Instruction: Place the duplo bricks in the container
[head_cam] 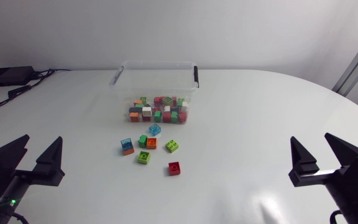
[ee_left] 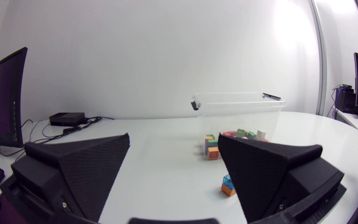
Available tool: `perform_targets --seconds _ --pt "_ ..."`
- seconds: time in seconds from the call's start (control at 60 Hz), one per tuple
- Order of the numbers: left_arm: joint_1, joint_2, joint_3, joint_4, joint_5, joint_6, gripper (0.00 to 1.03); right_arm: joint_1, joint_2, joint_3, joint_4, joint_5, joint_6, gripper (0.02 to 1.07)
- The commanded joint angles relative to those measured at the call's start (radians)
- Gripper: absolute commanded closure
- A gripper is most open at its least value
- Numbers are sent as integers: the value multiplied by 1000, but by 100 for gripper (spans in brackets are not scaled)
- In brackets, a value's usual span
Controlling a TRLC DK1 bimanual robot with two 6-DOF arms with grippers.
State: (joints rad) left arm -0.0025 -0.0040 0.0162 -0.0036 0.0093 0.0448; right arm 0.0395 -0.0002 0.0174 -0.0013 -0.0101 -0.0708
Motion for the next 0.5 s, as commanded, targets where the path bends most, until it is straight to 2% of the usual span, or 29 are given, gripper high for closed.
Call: perform_targets --seconds 0.0,0.283,0.483 --pt "-5 -8 -15 -4 -5 -23 4 8 -6 -17 -6 2 23 6" --pt "-7 -11 -7 1 -5 -25 4 3 -7 -19 -3 2 20 6" --pt "-8 48 120 -65 -5 -31 6 5 -4 38 -19 4 22 6"
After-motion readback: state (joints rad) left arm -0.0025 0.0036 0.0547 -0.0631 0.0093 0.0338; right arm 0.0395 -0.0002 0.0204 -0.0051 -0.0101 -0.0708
